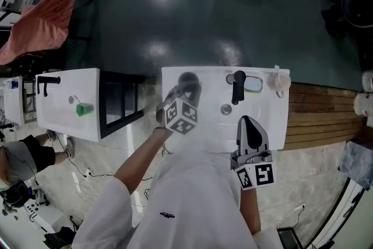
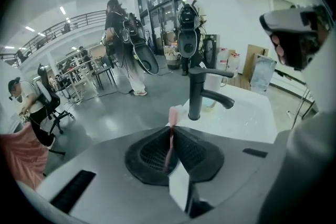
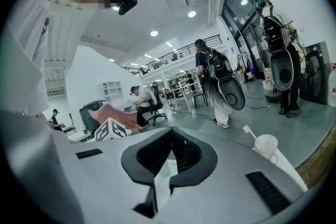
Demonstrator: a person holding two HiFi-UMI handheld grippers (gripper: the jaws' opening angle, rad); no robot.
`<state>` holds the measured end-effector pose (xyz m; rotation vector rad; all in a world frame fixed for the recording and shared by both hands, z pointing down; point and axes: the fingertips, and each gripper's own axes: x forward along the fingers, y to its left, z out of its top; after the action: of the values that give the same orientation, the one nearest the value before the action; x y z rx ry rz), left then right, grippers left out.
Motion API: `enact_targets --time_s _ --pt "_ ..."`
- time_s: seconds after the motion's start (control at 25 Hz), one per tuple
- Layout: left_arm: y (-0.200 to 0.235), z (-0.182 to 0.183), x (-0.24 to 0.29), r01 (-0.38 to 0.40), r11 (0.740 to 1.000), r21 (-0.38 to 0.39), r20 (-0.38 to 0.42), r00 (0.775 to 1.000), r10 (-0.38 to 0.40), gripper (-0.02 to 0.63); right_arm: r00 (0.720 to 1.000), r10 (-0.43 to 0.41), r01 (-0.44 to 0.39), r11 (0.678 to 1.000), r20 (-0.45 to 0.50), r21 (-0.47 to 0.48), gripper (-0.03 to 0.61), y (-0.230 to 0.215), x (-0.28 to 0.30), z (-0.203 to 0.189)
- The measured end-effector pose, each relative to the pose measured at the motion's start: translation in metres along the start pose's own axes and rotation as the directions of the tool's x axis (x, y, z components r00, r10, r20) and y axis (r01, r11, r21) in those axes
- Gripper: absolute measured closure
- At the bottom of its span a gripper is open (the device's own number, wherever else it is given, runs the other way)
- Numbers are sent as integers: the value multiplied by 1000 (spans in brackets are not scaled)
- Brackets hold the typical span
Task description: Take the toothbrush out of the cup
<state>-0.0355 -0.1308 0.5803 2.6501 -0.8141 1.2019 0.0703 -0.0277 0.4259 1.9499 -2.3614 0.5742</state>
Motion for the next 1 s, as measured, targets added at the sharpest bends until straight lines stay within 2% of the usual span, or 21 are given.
enact_targets --time_s 0.6,1.0 --pt "12 14 -29 -66 996 -66 91 993 71 597 999 18 -17 1000 33 -25 578 11 -11 9" --pt "16 30 -76 -127 982 -143 194 969 154 597 996 78 -76 996 40 -55 578 32 -17 12"
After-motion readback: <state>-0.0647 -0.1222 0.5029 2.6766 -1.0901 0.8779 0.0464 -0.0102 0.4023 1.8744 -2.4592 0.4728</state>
